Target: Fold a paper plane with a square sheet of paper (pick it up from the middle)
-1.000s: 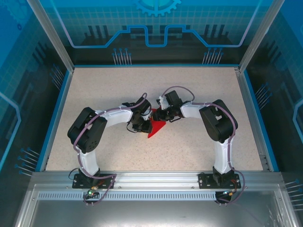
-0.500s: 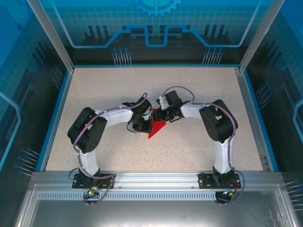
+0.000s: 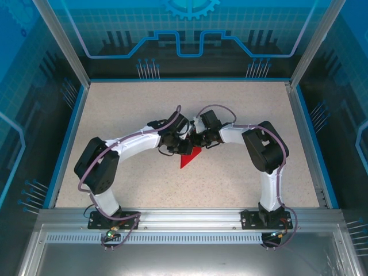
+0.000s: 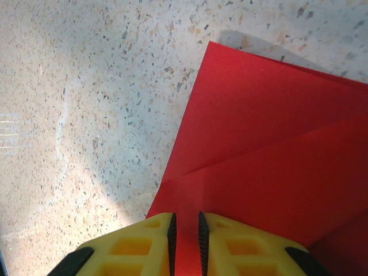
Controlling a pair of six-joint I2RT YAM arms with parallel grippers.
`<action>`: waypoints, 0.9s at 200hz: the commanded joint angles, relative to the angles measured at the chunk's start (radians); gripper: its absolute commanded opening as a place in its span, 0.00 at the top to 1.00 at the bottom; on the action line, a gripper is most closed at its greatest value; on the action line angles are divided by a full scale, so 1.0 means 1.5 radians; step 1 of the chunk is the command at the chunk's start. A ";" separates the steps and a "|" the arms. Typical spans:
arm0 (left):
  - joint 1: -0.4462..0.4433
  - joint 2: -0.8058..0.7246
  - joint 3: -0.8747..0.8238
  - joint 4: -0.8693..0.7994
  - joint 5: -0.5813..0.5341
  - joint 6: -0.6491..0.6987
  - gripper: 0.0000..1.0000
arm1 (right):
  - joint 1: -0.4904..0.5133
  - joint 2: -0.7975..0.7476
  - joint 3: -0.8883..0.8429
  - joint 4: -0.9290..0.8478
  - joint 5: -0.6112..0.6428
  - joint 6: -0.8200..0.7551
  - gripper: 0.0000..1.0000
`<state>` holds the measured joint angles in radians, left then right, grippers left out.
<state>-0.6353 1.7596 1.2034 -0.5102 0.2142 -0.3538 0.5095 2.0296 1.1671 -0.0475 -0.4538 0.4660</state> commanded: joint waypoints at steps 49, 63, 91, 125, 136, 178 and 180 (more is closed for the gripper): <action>-0.002 0.066 -0.030 0.058 0.024 0.007 0.86 | -0.013 0.019 -0.010 -0.032 0.011 -0.015 0.80; 0.000 0.067 -0.042 0.067 0.019 0.007 0.86 | -0.015 0.020 -0.010 -0.033 0.011 -0.015 0.80; 0.008 0.046 -0.081 0.100 0.045 -0.005 0.87 | -0.021 0.020 -0.014 -0.034 0.010 -0.018 0.80; 0.023 -0.011 -0.141 0.168 0.099 -0.031 0.87 | -0.026 0.019 -0.017 -0.032 0.005 -0.017 0.80; 0.025 -0.018 -0.150 0.181 0.106 -0.034 0.87 | -0.026 0.019 -0.017 -0.031 0.005 -0.017 0.80; 0.028 -0.032 -0.171 0.229 0.132 -0.049 0.88 | -0.026 0.015 -0.021 -0.031 0.006 -0.016 0.80; 0.028 -0.033 -0.171 0.229 0.132 -0.050 0.88 | -0.026 0.016 -0.021 -0.031 0.006 -0.016 0.80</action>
<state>-0.6025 1.7592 0.9592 -0.2249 0.3580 -0.4030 0.4896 2.0296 1.1641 -0.0513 -0.4728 0.4511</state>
